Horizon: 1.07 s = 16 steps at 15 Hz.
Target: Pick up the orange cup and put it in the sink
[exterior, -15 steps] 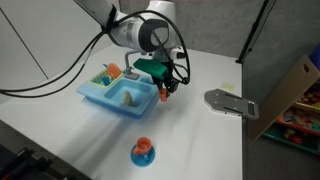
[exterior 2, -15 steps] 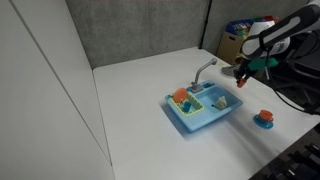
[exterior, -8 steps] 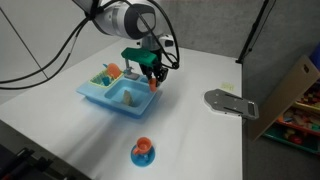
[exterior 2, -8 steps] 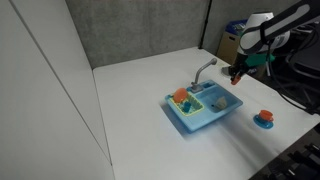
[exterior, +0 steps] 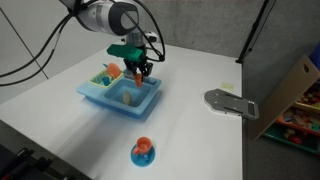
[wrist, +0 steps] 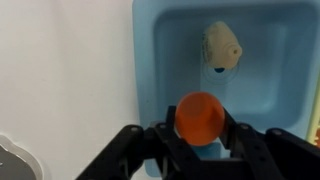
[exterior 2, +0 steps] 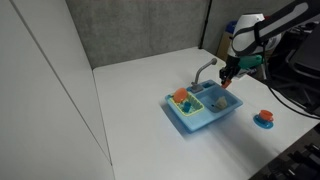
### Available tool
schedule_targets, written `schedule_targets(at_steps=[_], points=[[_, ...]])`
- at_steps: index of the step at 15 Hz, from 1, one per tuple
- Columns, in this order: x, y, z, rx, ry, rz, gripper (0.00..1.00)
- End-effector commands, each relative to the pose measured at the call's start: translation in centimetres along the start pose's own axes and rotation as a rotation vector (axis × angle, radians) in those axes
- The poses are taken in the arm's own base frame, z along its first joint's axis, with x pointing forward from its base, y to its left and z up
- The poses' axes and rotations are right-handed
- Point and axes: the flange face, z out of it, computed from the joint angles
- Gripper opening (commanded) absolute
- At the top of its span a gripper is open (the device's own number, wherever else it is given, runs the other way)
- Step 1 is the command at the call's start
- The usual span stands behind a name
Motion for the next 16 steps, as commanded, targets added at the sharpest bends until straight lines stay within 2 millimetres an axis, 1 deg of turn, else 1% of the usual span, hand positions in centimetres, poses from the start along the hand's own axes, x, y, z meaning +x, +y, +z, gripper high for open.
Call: schedule_targets(at_steps=[1,11,13,15,16], points=[[-0.6,-1.4,-0.8,0.009,0.002,-0.075,0.17],[-1.7,-7.4,-0.2,-0.014,0.022,-0.224,0.17],[-1.9,-8.2,0.0,-0.016,0.033,-0.248,0.17],[-2.0,-8.0,-0.2,-0.011,0.052,-0.252,0.17],[-1.2,-8.4,1.0,-0.007,0.029,-0.222,0.17]])
